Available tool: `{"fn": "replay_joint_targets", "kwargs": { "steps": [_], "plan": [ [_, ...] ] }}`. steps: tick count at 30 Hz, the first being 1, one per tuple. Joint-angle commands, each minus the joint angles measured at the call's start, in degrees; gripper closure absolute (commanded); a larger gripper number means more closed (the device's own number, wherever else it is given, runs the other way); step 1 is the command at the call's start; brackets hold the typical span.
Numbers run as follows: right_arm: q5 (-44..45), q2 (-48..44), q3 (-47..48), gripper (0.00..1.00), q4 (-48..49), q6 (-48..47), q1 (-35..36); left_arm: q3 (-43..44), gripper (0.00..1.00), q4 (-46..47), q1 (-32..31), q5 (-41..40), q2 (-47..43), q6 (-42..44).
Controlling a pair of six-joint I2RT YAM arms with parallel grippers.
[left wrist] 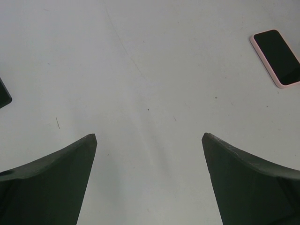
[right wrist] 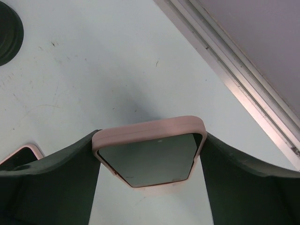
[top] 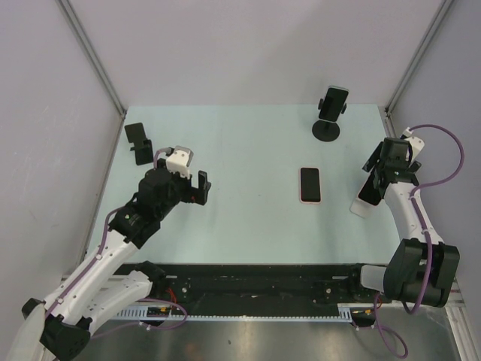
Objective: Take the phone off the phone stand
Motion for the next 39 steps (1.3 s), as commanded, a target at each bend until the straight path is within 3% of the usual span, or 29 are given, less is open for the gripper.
{"fn": "replay_joint_targets", "kwargs": {
  "steps": [1,3,6,9,18,24,29,39],
  "plan": [
    [0.59,-2.18,2.03,0.29,0.09,-0.81,-0.24,-0.28,0.00,0.67,-0.37,1.50,0.08,1.85],
    [0.41,-3.67,2.03,0.37,-0.18,-0.81,-0.24,-0.28,0.00,0.67,-0.37,2.03,0.16,1.94],
    [0.15,-5.60,2.03,0.60,-0.44,-1.08,-0.24,-0.19,0.00,0.67,-0.37,2.56,0.34,1.94],
    [-0.20,-7.70,2.03,0.72,-0.88,-1.17,-0.24,-0.19,0.00,0.76,-0.38,3.26,0.43,2.02],
    [-1.09,-13.78,2.99,0.93,-2.20,-2.13,2.12,-0.19,0.00,0.85,-0.37,4.41,1.48,2.03],
    [0.76,-14.92,7.29,1.00,-5.54,-3.45,8.63,-0.19,0.00,0.85,-0.37,4.84,1.83,1.94],
    [-0.20,-13.17,11.60,1.00,-7.82,-4.59,18.38,-0.28,0.00,0.85,-0.29,4.32,1.66,2.03],
    [-2.22,4.92,24.69,1.00,-17.40,-4.16,36.30,-0.37,0.00,0.84,-0.20,3.97,0.78,1.94]
  ]
}}
